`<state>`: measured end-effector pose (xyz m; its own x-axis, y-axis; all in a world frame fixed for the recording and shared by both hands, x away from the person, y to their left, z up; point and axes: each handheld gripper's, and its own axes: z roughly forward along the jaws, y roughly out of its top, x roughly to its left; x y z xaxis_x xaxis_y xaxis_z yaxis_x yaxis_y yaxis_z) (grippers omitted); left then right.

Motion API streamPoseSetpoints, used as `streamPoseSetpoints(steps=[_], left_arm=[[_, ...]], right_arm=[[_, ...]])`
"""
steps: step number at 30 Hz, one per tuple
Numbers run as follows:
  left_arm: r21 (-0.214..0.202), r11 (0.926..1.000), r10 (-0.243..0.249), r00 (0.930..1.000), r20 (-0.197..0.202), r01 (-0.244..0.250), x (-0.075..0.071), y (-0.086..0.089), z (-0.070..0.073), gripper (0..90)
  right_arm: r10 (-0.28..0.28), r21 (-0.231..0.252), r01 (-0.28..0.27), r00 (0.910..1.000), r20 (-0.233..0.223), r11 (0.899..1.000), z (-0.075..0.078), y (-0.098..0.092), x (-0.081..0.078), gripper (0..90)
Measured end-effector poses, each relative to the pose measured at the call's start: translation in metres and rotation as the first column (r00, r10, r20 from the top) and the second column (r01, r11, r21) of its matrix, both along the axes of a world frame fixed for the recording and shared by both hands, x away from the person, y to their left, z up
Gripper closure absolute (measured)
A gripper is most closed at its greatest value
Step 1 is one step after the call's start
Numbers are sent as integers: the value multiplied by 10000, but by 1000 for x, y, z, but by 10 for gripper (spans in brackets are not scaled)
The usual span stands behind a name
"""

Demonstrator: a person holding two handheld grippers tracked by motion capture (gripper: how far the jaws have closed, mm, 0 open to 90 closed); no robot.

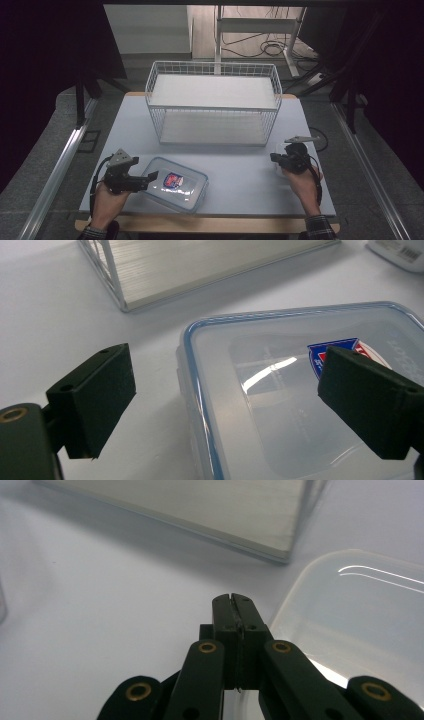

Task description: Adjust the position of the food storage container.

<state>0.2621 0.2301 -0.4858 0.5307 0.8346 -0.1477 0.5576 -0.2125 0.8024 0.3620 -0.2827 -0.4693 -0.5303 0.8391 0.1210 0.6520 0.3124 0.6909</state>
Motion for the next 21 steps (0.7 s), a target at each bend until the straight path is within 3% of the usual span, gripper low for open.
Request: streamPoseSetpoints(steps=[5, 7, 9, 11, 15, 16, 17, 18, 21], left_arm=[[-178, 9998, -43, 10000, 67, 44, 0, 4, 2, 89], [-202, 9998, 39, 9999, 161, -36, -2, 8, 3, 130], [-255, 9997, 72, 9998, 176, -67, -3, 14, 5, 197], [-179, 9998, 75, 9999, 99, -73, -7, 27, 4, 329], [58, 9998, 187, 9997, -152, -186, -9, 36, 0, 609], [137, 9998, 151, 9993, -330, -146, -10, 38, -4, 681], [229, 9996, 150, 9985, -521, -138, -11, 39, -7, 681], [467, 9989, -46, 9968, -795, 83, -12, 38, -11, 809], [795, 9963, -242, 9934, -1125, 333, -13, 35, -15, 891]], right_arm=[[-393, -61, 393, 9992, 65, 9992, -2, -10, -2, 896], [-438, -171, 442, 9988, 226, 9989, -1, -8, -5, 896], [-284, 100, 280, 9987, 424, 9996, 3, -5, -10, 896], [-105, 285, 91, 9988, 479, 9996, 4, 0, -17, 896], [291, 366, -307, 9987, 429, 9989, 2, 10, -26, 896], [569, 477, -583, 9979, 304, 9972, 1, 17, -32, 896], [569, 477, -583, 9979, 304, 9972, 1, 17, -32, 896], [889, 494, -901, 9957, 262, 9947, 0, 26, -37, 896], [1199, 531, -1206, 9927, 162, 9913, -3, 36, -41, 896]])
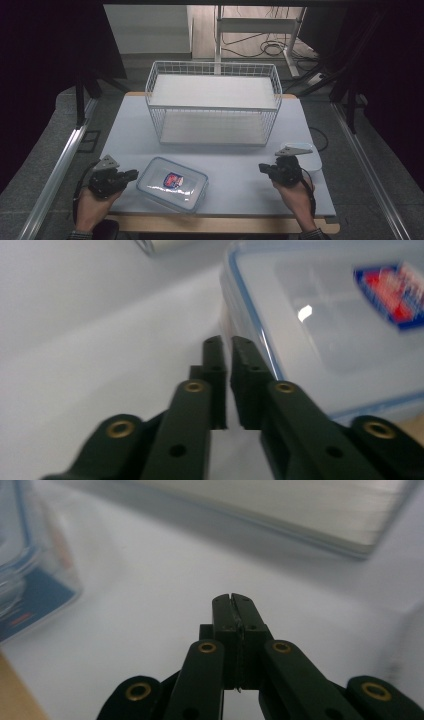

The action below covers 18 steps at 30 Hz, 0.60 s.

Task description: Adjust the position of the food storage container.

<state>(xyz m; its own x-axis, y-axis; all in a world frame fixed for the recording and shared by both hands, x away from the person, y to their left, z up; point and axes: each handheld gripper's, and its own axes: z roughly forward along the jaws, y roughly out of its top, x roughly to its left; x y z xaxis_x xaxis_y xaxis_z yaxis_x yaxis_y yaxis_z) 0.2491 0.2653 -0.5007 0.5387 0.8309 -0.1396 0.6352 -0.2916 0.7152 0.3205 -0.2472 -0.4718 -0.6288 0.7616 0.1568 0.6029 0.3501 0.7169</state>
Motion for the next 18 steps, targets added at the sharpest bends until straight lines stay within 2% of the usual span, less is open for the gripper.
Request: streamPoseSetpoints(steps=[1, 2, 4, 5, 6, 7, 11, 14, 16, 18], left_arm=[[189, 9996, -223, 9992, -343, 229, 0, -2, -5, 900], [189, 9996, -223, 9992, -343, 229, 0, -2, -5, 900], [291, 9994, -153, 9988, -465, 167, 0, -3, -7, 900], [214, 9996, -153, 9984, -551, 165, 0, -2, -8, 900], [131, 9998, -158, 9981, -599, 166, 0, -2, -8, 900], [73, 9999, -142, 9979, -637, 146, 0, -1, -8, 900], [-65, 9998, -213, 9971, -728, 209, 0, -5, -8, 900], [-145, 9995, -304, 9963, -807, 293, 0, -11, -8, 900], [-69, 9993, -379, 9957, -842, 375, 1, -17, -8, 900], [-95, 9986, -535, 9945, -904, 529, 1, -24, -8, 900]], right_arm=[[377, -5, -377, 9992, -103, 9993, -3, 11, -5, 896], [377, -5, -377, 9992, -103, 9993, -3, 11, -5, 896], [971, -73, -973, 9950, -242, 9952, -7, 29, -14, 896], [971, -73, -973, 9950, -242, 9952, -7, 29, -14, 896], [1207, -46, -1209, 9922, -305, 9927, -8, 34, -17, 896], [1617, 6, -1618, 9858, -463, 9868, -11, 46, -23, 896], [2406, 167, -2401, 9665, -894, 9706, -17, 68, -35, 895], [3079, 401, -3053, 9434, -1236, 9514, -23, 86, -46, 896], [3414, 356, -3398, 9301, -1354, 9398, -25, 95, -51, 896], [3550, 338, -3539, 9236, -1446, 9347, -27, 100, -54, 895]])
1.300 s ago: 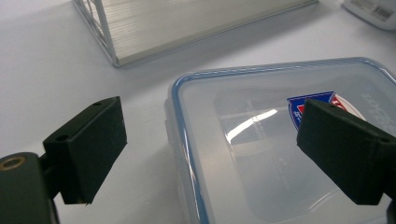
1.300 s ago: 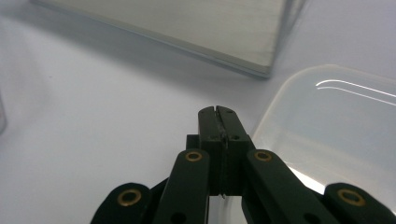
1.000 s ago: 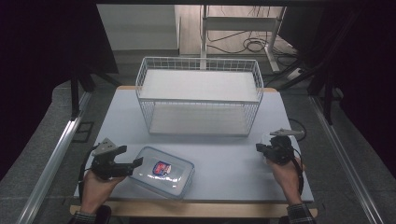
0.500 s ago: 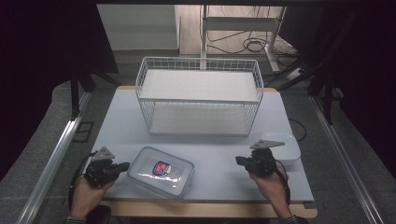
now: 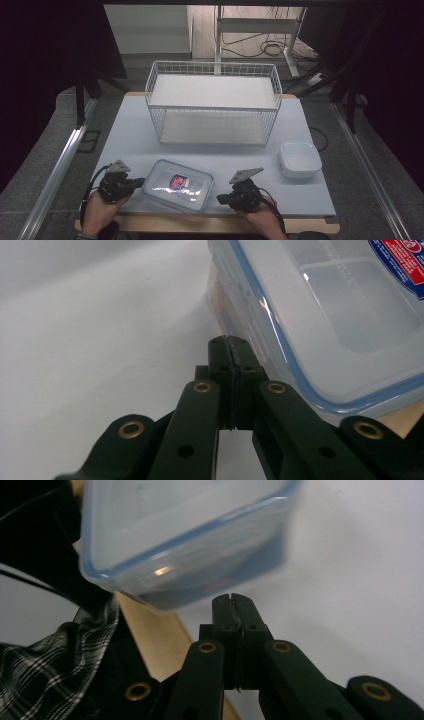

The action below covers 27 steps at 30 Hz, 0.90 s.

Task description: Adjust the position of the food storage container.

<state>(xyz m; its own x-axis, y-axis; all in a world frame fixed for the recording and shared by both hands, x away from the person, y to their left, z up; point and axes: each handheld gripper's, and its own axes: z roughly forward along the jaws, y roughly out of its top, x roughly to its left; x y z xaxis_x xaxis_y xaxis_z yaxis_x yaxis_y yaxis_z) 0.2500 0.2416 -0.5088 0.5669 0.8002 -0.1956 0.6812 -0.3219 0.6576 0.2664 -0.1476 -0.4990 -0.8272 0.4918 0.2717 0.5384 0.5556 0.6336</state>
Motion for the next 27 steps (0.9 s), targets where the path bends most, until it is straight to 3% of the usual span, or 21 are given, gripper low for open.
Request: streamPoseSetpoints(steps=[3, 5, 7, 10, 14, 27], left_arm=[[-2, 10000, -92, 10000, 0, 92, 0, -10, 1, 900], [7, 10000, 24, 10000, 34, -24, 0, -14, 3, 900], [-387, 9990, 204, 9998, 10, -203, 1, -18, 4, 900], [-284, 9992, 274, 9996, 98, -271, 1, -23, 6, 900], [-464, 9982, 395, 9990, 204, -385, 2, -31, 9, 900], [-513, 9983, 306, 9979, 570, -277, 18, -59, 12, 900]], right_arm=[[19, 156, -16, 9998, -198, 9999, -1, 1, -1, 895], [-127, -10, 127, 9999, -49, 9999, 1, 0, -1, 894], [-304, 26, 305, 9995, -107, 9995, 1, -5, 1, 894], [-513, -9, 513, 9986, -124, 9987, 1, -8, 3, 894], [-823, -100, 823, 9966, -12, 9966, 2, -14, 7, 895], [-2025, -362, 2044, 9781, 489, 9782, 3, -36, 31, 896]])
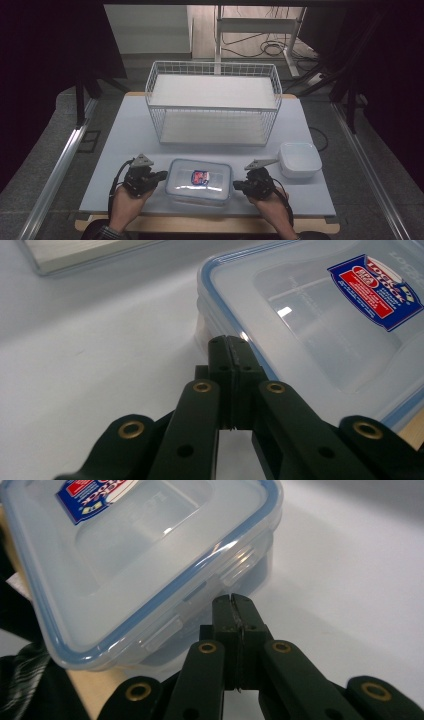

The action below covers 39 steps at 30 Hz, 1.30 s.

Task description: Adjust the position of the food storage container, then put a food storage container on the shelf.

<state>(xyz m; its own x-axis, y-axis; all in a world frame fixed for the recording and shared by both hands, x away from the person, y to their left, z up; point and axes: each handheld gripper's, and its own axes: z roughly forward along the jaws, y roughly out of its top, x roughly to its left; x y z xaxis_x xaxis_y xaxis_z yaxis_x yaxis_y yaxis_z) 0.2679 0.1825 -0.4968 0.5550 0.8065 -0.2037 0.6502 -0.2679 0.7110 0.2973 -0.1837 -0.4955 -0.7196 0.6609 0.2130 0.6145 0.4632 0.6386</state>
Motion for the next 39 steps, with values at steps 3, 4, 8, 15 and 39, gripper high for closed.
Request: streamPoseSetpoints(steps=[3, 4, 8, 15, 39], left_arm=[[-52, 10000, -57, 10000, -7, 57, 2, -3, 0, 900], [-86, 9999, -103, 9999, 29, 104, 3, -5, -1, 900], [-161, 9994, -304, 9995, 102, 306, 7, -14, -1, 900], [-436, 9965, -704, 9973, 203, 712, 11, -12, -4, 900], [-297, 9967, -725, 9939, 826, 752, 12, 18, -14, 85]], right_arm=[[-31, 9, 31, 10000, -4, 10000, 0, -3, 4, 897], [-80, -4, 80, 10000, 42, 10000, 0, -5, 5, 897], [-426, -105, 429, 9987, 274, 9990, 1, -15, 14, 897], [-450, -223, 460, 9982, 405, 9987, 1, -19, 18, 896], [-754, 903, 643, 9892, 1255, 9938, 12, -38, 16, 198]])
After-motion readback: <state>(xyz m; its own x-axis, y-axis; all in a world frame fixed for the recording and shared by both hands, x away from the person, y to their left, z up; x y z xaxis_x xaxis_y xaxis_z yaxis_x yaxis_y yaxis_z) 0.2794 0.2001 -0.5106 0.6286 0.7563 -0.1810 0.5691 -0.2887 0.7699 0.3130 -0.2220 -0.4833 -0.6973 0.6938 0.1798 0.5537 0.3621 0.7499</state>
